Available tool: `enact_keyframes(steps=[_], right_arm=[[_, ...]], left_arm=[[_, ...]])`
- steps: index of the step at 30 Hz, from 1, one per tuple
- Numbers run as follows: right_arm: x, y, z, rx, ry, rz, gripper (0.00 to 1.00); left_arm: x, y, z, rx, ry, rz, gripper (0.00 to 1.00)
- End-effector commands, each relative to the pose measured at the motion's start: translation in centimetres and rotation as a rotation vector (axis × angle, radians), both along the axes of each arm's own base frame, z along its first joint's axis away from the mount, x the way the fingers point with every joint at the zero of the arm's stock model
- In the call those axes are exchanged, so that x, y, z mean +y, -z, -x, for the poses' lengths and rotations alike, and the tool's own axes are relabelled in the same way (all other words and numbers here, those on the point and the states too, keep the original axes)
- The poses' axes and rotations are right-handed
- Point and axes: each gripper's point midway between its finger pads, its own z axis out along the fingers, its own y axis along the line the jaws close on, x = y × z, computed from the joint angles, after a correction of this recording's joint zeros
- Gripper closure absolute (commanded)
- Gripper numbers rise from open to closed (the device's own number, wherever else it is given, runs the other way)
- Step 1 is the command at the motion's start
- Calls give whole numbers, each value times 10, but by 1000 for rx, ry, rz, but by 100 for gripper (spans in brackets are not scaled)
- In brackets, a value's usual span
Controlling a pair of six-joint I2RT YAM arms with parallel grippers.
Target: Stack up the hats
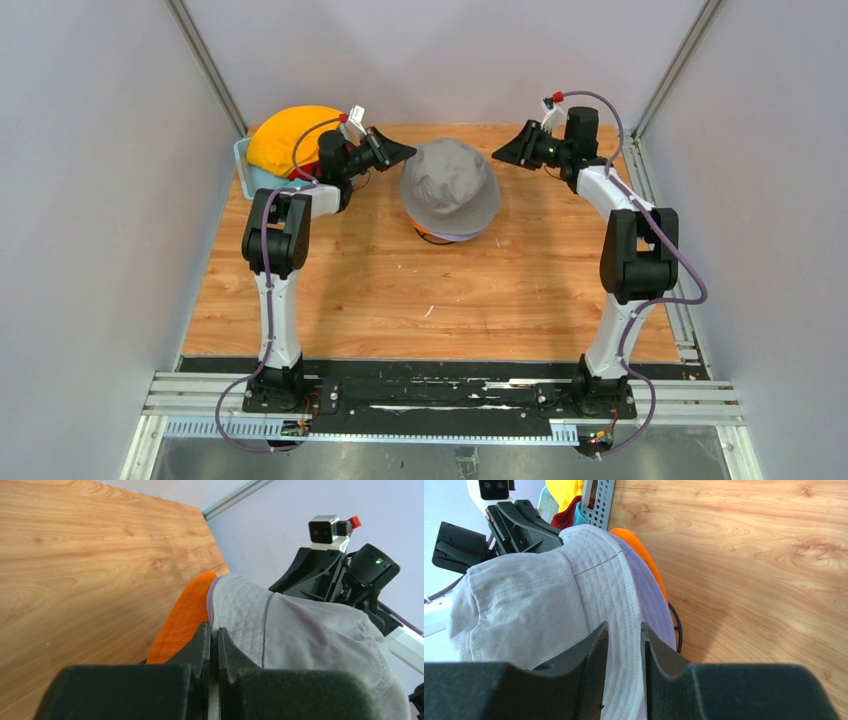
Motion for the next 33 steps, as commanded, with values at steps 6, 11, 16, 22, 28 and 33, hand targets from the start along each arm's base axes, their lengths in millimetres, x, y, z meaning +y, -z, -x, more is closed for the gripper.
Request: enact_keyframes(steps=[6, 11, 16, 22, 28, 33], right_arm=[[-6, -16, 3, -40, 0, -15, 70], [-6, -17, 4, -42, -2, -16, 71], [-7, -16, 8, -28, 2, -15, 71], [-7, -9, 26, 55, 37, -57, 67], [-2, -7, 43, 128, 58, -137, 54], [5, -1, 53, 201, 63, -167, 53]], left_arm=[[10, 42, -13, 93, -63, -139, 100], [11, 41, -13, 94, -67, -138, 100], [11, 26, -16, 71, -74, -127, 100], [11, 10, -15, 45, -76, -118, 100], [11, 9, -13, 44, -73, -119, 100], [11, 10, -12, 46, -71, -121, 100]])
